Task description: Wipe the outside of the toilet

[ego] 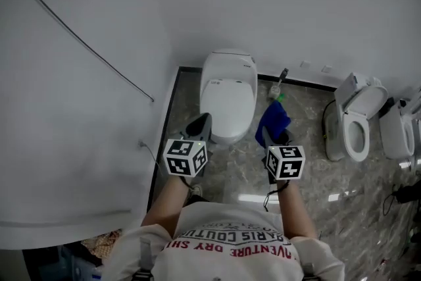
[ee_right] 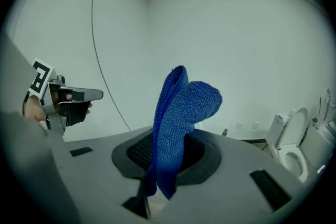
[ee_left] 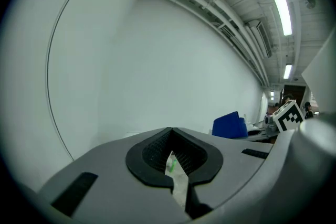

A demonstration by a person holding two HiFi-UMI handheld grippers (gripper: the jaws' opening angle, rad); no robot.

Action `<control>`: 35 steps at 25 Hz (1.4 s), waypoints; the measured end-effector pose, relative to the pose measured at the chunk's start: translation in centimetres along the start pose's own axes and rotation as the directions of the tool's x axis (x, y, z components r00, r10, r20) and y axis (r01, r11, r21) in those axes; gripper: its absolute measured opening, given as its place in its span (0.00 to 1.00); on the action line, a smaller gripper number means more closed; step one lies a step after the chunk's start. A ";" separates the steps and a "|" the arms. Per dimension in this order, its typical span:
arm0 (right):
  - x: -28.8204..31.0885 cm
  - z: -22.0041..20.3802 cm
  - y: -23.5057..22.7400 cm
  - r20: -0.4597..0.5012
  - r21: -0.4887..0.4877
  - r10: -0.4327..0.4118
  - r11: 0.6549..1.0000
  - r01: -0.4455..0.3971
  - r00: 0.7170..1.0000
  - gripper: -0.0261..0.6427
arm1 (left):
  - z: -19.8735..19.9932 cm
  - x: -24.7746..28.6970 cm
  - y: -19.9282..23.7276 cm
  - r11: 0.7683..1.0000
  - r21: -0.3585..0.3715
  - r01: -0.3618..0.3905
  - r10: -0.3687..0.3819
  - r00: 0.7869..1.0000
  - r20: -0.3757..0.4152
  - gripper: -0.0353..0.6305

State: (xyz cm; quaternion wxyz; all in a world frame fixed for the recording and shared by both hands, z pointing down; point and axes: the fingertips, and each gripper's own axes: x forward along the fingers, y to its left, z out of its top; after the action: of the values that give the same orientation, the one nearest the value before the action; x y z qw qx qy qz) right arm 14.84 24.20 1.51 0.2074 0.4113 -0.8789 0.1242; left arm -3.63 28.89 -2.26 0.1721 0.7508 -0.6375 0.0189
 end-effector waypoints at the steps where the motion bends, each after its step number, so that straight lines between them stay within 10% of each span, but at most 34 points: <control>1: -0.6 0.4 0.0 0.017 -0.002 0.007 1.000 -0.007 1.000 0.15 | 0.7 -0.5 -0.5 1.000 0.021 -0.009 0.008 1.000 0.021 0.06; 13: -2.8 1.6 1.1 0.087 -0.044 0.061 0.997 -0.057 0.994 0.15 | 3.4 -3.5 -2.1 0.988 0.144 -0.063 0.049 0.994 0.101 0.06; 35: -0.5 2.4 0.3 0.062 -0.050 0.082 0.996 -0.079 0.995 0.15 | 3.4 -1.1 -0.7 0.989 0.134 -0.062 0.052 0.996 0.074 0.06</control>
State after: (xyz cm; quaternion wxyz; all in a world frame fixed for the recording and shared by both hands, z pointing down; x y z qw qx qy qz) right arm 14.31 23.80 -0.89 0.1838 0.3744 -0.9035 0.0984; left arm -3.82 29.04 -5.83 0.0975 0.7424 -0.6616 0.0408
